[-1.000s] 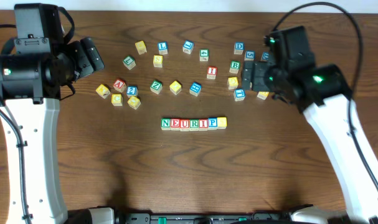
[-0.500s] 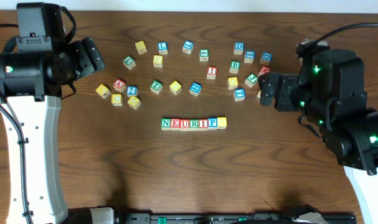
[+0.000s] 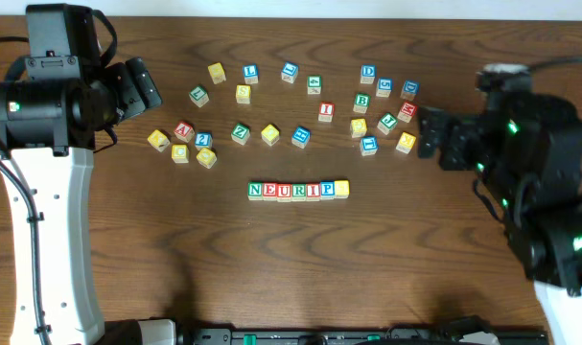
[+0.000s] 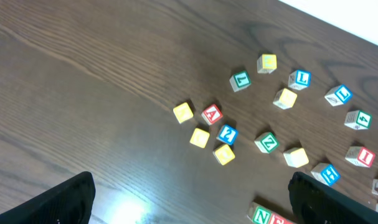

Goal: Spell out NEURIPS

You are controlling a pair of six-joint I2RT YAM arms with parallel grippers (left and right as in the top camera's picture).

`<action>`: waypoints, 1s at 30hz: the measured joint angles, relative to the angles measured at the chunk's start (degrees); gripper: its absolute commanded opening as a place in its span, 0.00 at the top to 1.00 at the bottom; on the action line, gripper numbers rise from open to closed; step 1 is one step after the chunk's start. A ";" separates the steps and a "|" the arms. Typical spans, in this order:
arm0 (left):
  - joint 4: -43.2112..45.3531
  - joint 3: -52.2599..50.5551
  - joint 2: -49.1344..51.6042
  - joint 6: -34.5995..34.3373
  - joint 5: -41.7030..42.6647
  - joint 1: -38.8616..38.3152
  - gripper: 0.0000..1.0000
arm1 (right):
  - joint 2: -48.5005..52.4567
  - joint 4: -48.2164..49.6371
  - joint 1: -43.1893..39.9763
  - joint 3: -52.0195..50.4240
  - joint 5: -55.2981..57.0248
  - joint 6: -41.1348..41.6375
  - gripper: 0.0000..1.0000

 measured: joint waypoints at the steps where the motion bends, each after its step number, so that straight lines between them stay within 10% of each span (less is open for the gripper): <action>1: 0.00 0.00 0.00 0.00 -0.04 0.00 0.03 | -2.86 4.50 -1.95 -4.52 -1.27 -0.57 0.01; 15: 0.07 0.00 0.00 0.42 -0.13 0.00 0.02 | -44.76 33.94 -11.61 -54.58 -9.55 -6.75 0.01; 30: 0.00 0.00 0.04 0.42 -0.15 0.00 0.02 | -57.64 40.63 -11.61 -73.35 -10.16 -7.34 0.01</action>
